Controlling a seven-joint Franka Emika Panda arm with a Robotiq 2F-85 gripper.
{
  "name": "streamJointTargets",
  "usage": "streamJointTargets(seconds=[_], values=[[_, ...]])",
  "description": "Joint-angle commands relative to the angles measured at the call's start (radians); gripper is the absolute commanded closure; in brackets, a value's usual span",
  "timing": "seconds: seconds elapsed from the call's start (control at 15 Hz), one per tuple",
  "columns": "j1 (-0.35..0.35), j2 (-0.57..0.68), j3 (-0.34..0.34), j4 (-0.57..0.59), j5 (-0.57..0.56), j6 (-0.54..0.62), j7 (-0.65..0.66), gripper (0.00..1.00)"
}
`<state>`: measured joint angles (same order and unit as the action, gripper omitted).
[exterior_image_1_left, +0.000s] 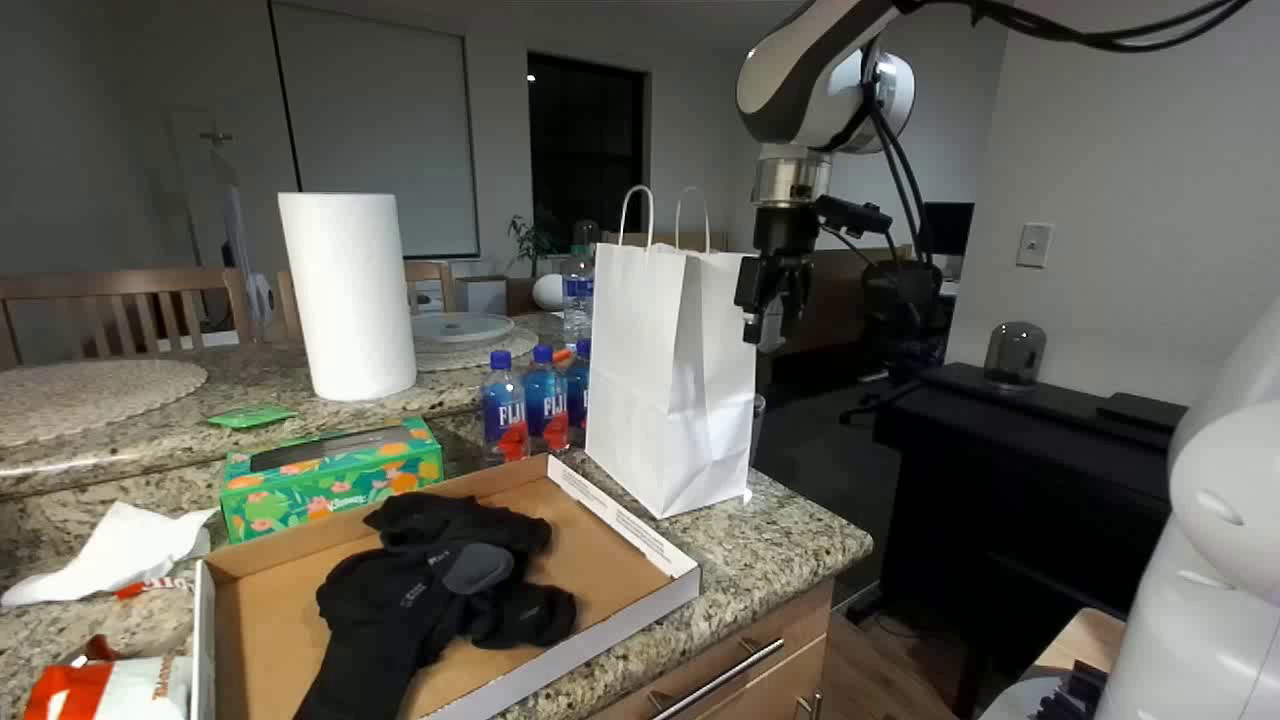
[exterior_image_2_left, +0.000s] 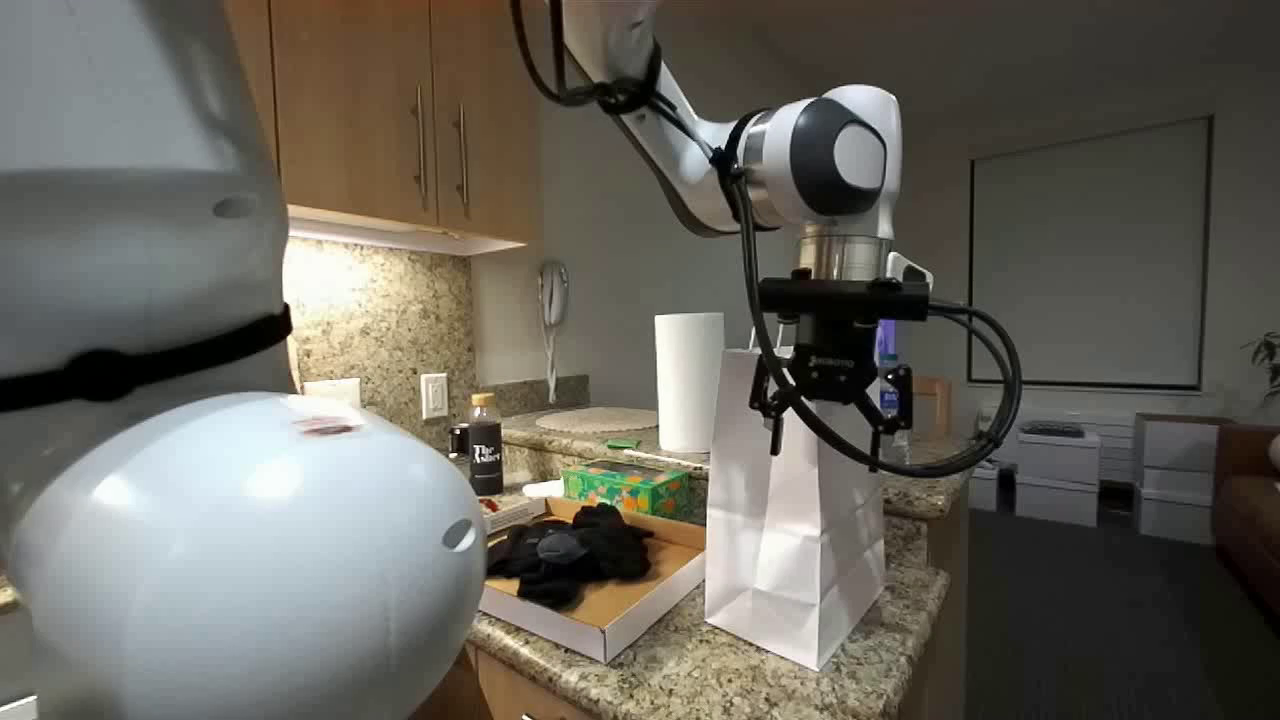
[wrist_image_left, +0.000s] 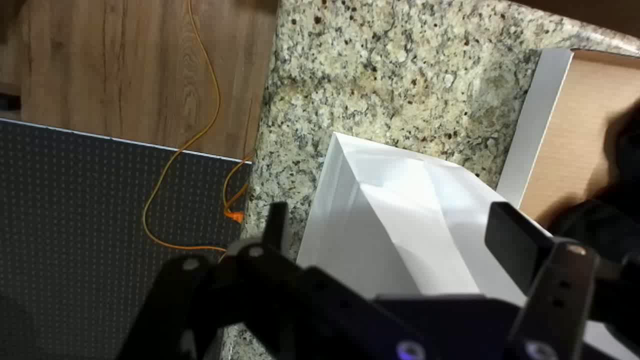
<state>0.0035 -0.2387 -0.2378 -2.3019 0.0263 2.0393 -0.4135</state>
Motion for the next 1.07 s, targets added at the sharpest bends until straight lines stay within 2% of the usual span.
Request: streamJointTargets(seconds=[0.0, 0.67, 1.0], values=[[-0.029, 0.002, 0.027, 0.001, 0.007, -0.002, -0.006, 0.0], [-0.038, -0.025, 0.035, -0.025, -0.008, -0.029, -0.002, 0.0], [-0.087, -0.188, 0.039, -0.185, -0.025, 0.003, 0.08, 0.0]])
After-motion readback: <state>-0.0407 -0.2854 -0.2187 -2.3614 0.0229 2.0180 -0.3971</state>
